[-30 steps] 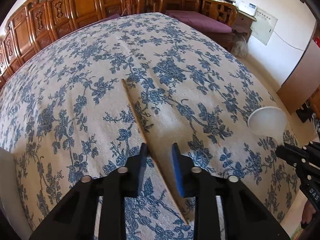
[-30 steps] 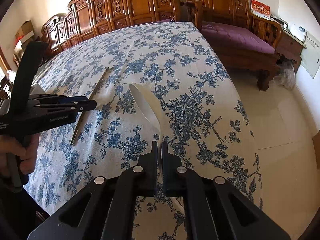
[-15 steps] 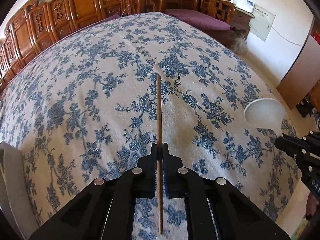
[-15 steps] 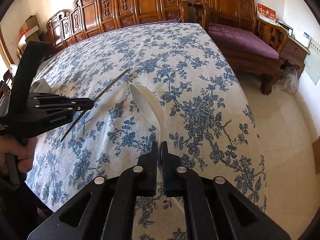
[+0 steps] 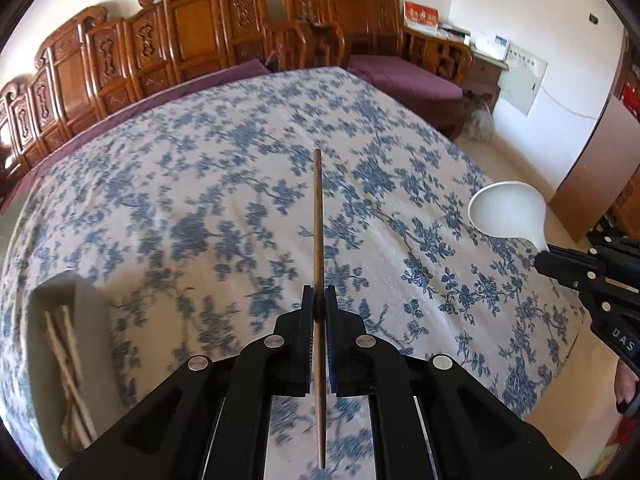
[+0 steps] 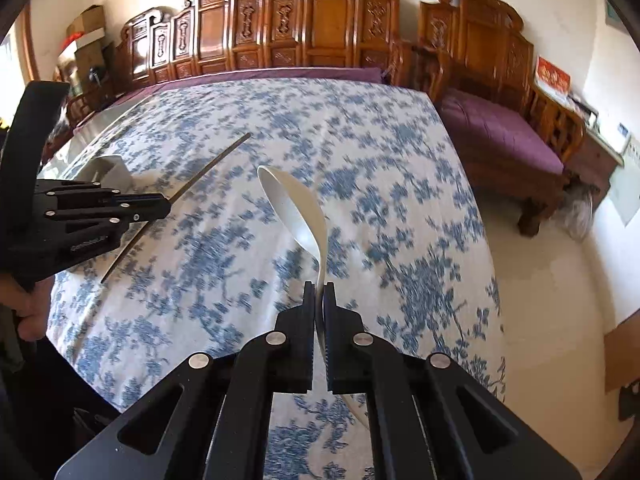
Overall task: Organize utensils
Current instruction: 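Carry the chopstick into the tray with the left tool while the right tool holds the ladle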
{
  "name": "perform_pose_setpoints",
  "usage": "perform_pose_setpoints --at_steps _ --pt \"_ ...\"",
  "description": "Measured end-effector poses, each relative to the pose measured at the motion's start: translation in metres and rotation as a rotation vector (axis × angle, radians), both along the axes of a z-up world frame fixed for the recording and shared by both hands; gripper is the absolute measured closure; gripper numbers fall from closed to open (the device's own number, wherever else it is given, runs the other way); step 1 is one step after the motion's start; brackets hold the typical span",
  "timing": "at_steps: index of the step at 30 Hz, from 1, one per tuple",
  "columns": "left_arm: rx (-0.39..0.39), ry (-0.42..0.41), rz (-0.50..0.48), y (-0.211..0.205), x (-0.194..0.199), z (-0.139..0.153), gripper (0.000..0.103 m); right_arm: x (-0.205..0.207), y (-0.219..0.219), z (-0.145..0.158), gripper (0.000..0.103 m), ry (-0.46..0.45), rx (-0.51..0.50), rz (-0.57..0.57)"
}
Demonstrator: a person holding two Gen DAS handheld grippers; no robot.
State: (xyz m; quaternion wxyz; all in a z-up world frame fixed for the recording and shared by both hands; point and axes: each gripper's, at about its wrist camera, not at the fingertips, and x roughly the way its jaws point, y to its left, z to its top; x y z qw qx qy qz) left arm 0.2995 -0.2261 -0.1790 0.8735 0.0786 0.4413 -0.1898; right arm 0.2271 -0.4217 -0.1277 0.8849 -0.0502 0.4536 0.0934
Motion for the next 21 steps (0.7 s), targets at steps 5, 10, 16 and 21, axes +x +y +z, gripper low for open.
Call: perform_pose_setpoints --at_steps 5,10,16,21 --pt "-0.016 -0.039 0.027 0.028 -0.008 0.024 0.099 0.002 0.026 0.017 0.098 -0.019 -0.011 0.037" --pt "-0.034 -0.067 0.048 0.058 -0.017 0.042 0.099 0.006 0.055 0.029 0.098 -0.030 -0.012 0.074" --pt "-0.031 -0.097 0.060 0.093 -0.027 0.058 0.099 0.009 0.088 0.038 0.098 -0.042 -0.005 0.119" --pt "-0.006 -0.099 0.072 0.122 -0.032 0.058 0.099 0.014 0.114 0.035 0.098 -0.036 0.017 0.150"
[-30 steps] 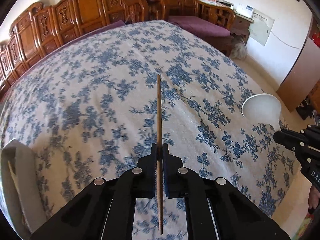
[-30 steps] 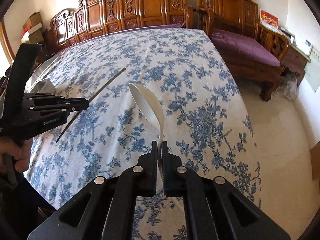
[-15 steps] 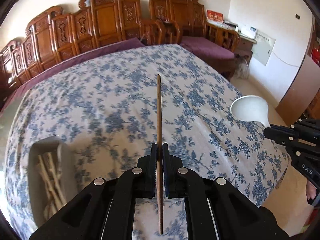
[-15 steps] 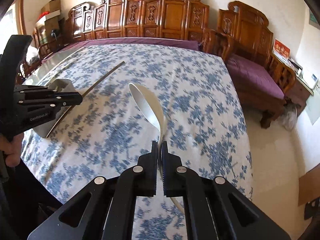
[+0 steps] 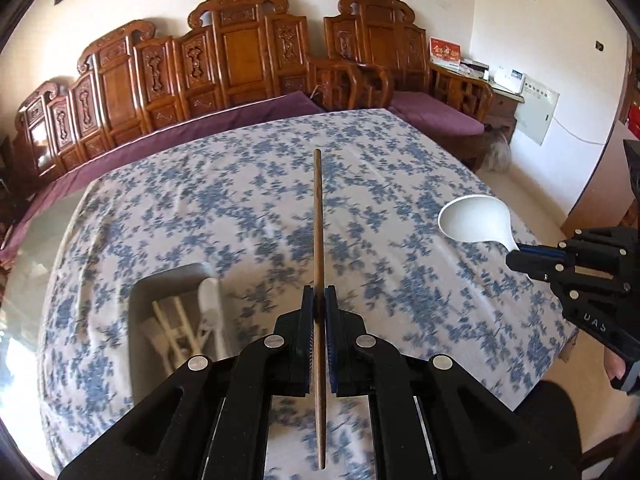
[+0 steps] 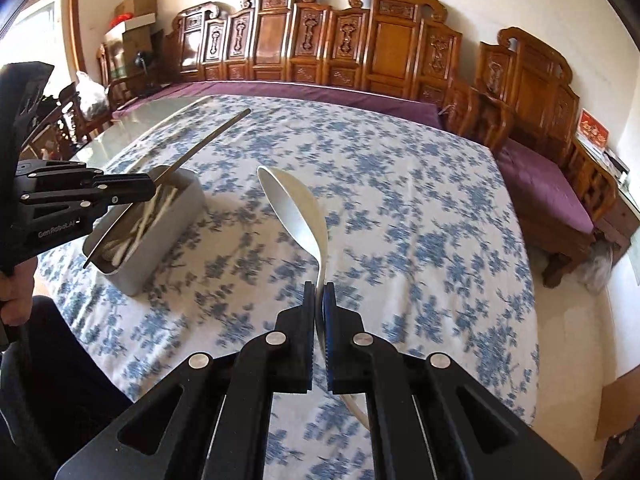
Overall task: Organize utensils
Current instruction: 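Carry the chopstick into the tray with the left tool while the right tool holds the ladle, then open the left tool to release the chopstick in the tray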
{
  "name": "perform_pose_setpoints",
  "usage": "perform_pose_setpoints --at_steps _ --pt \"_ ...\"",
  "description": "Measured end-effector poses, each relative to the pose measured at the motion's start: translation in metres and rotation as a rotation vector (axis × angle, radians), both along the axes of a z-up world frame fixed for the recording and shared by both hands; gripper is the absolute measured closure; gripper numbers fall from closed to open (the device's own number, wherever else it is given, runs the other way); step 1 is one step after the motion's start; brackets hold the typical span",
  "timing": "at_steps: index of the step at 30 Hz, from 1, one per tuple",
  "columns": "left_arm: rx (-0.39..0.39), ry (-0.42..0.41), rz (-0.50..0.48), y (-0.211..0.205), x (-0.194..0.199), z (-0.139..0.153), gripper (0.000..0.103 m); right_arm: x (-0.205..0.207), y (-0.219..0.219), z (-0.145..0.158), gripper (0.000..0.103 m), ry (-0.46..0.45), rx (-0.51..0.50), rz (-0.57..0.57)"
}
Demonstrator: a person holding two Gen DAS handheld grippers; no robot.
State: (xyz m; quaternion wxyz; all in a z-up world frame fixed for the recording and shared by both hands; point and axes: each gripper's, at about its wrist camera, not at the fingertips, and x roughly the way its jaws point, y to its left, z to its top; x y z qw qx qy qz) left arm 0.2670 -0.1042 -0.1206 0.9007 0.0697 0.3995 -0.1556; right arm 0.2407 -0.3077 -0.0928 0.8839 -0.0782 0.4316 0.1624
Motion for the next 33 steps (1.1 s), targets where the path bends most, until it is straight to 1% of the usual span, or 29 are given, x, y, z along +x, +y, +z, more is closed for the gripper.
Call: perform_pose_setpoints --at_steps 7,11,18,22,26,33 --pt "0.021 0.018 0.031 0.042 0.001 -0.013 0.099 0.005 0.033 -0.012 0.098 0.022 0.016 0.044" --pt "0.029 0.064 0.071 0.074 0.008 -0.032 0.099 0.008 0.044 -0.019 0.098 0.033 0.023 0.059" --pt "0.071 0.128 0.116 0.113 0.021 -0.065 0.099 0.012 0.057 -0.033 0.098 0.056 0.026 0.079" --pt "0.080 0.176 0.128 0.122 0.029 -0.081 0.099 0.015 0.061 -0.040 0.098 0.068 0.024 0.081" --pt "0.102 0.191 0.105 0.117 0.030 -0.091 0.099 0.019 0.063 -0.043 0.098 0.076 0.024 0.084" --pt "0.062 0.191 0.123 0.117 0.036 -0.094 0.099 0.023 0.072 -0.046 0.098 0.084 0.027 0.095"
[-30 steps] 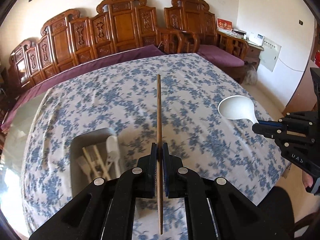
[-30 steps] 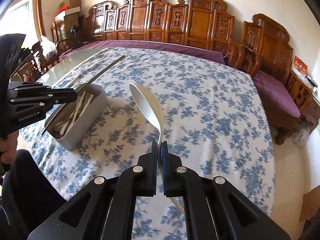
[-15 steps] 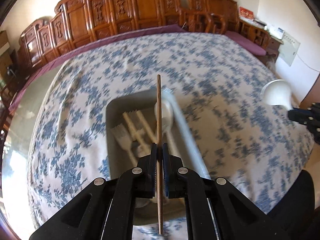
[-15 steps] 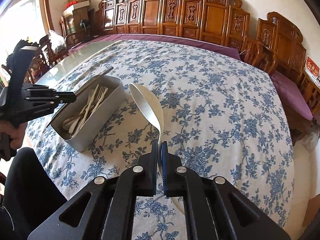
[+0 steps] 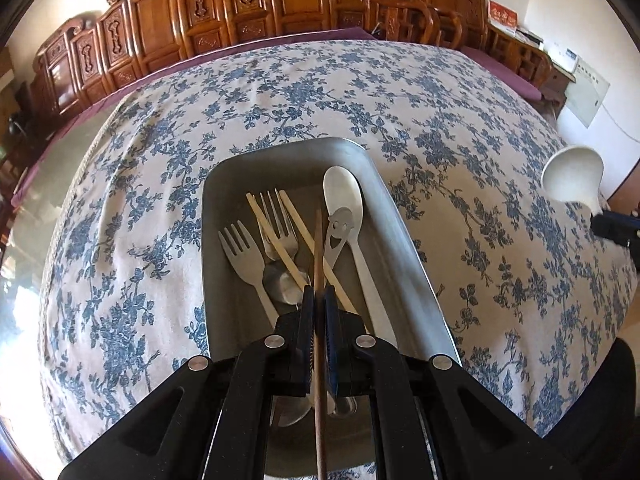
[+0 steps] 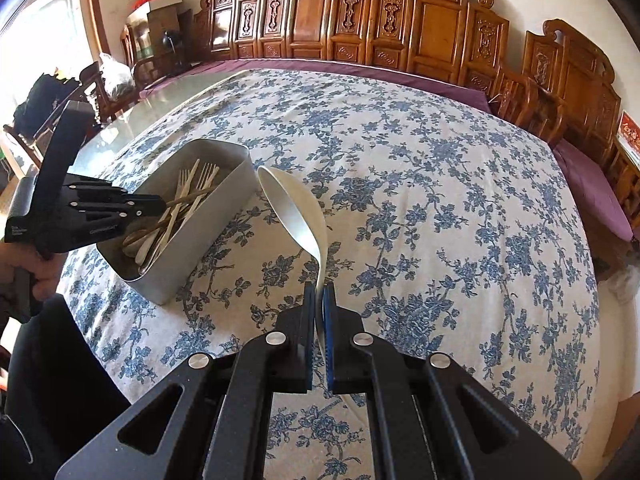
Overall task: Organize utensils
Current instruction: 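Open the left tool to release the chopstick in the tray, then lower the white ladle into the tray and open the right tool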
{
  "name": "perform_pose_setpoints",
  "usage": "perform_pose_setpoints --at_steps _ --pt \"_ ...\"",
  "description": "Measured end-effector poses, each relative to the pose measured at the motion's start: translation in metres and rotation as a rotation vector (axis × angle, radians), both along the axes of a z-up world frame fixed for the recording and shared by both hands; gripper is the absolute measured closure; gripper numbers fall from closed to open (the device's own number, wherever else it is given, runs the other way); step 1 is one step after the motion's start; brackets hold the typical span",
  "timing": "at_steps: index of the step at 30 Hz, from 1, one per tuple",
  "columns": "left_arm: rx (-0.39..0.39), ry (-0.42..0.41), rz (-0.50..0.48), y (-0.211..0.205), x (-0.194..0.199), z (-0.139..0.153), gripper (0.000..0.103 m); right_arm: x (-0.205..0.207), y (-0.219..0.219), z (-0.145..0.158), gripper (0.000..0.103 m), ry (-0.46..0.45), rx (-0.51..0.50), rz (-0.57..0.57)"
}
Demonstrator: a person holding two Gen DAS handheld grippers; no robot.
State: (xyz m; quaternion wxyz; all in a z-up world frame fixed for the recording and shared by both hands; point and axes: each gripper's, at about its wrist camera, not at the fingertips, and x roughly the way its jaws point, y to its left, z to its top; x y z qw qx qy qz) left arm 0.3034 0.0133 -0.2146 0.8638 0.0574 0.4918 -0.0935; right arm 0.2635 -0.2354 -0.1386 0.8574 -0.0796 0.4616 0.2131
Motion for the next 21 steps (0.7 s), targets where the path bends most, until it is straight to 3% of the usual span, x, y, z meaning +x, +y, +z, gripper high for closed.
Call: perform_pose_setpoints --at_steps 11,21 --pt "-0.028 -0.029 0.026 0.010 0.001 0.007 0.097 -0.001 0.027 0.003 0.098 0.005 0.030 0.025" --pt "-0.032 -0.089 0.059 0.040 -0.011 0.033 0.094 -0.001 0.069 0.013 0.098 0.006 0.071 0.060"
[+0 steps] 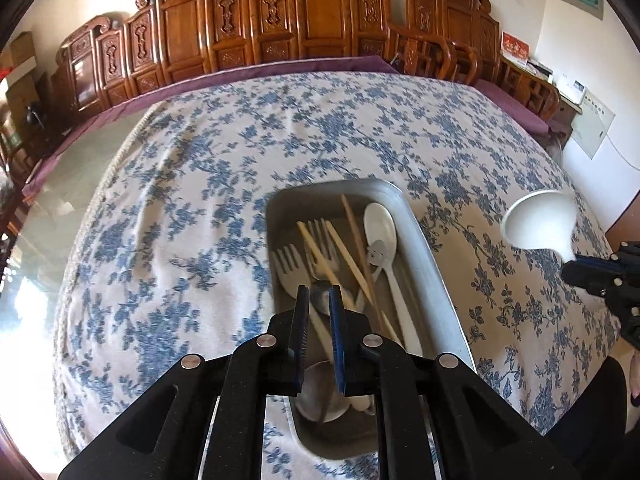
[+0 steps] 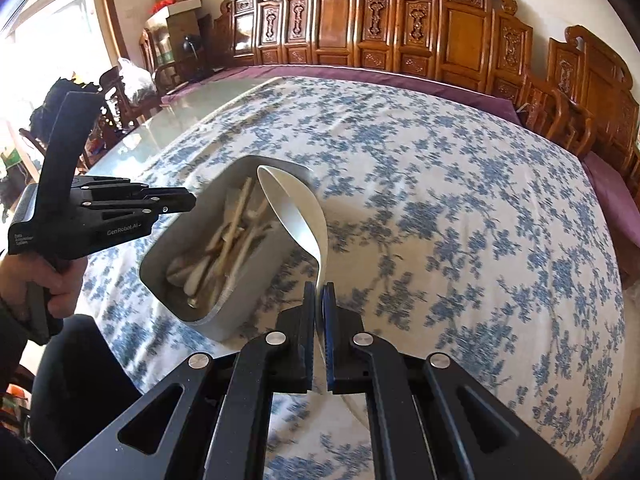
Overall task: Organize utensils
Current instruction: 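Lower the white ladle into the tray and open the right tool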
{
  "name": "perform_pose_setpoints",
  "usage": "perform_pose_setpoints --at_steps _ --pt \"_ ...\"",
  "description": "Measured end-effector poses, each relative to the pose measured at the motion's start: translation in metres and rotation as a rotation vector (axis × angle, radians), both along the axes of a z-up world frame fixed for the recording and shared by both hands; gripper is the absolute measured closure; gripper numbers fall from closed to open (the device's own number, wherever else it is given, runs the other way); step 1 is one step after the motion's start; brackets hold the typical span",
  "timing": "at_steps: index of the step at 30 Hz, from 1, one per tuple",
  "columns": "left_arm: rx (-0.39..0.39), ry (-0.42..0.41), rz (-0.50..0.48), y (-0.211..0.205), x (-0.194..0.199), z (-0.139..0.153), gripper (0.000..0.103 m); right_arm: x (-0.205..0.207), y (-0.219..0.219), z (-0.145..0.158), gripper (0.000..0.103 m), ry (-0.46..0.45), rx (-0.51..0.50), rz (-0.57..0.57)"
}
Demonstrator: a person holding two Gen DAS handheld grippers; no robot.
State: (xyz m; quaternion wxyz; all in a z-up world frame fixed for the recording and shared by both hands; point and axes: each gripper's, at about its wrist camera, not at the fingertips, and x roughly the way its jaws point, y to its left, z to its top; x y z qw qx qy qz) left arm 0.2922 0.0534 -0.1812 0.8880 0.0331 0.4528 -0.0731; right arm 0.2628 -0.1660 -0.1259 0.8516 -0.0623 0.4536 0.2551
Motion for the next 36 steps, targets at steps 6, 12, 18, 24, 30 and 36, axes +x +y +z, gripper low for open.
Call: perform_pose_setpoints --at_steps 6,12,18,24,30,36 --pt "0.012 -0.024 0.014 0.017 -0.010 0.014 0.094 0.002 0.038 0.006 0.098 0.008 0.038 0.013" --pt "0.008 -0.049 0.026 0.032 -0.019 0.029 0.094 0.005 0.073 0.005 0.098 0.041 0.062 0.014" --pt "0.003 -0.058 0.047 0.048 -0.025 0.035 0.093 0.011 0.098 0.000 0.098 0.089 0.088 -0.009" --pt "-0.005 -0.056 0.072 0.066 -0.030 0.033 0.093 0.023 0.117 -0.007 0.098 0.143 0.133 -0.047" --pt "-0.008 -0.048 0.086 0.075 -0.033 0.029 0.093 0.045 0.122 -0.030 0.098 0.220 0.179 -0.151" --pt "-0.013 -0.051 0.092 0.076 -0.034 0.031 0.093 0.067 0.121 -0.058 0.098 0.269 0.167 -0.250"
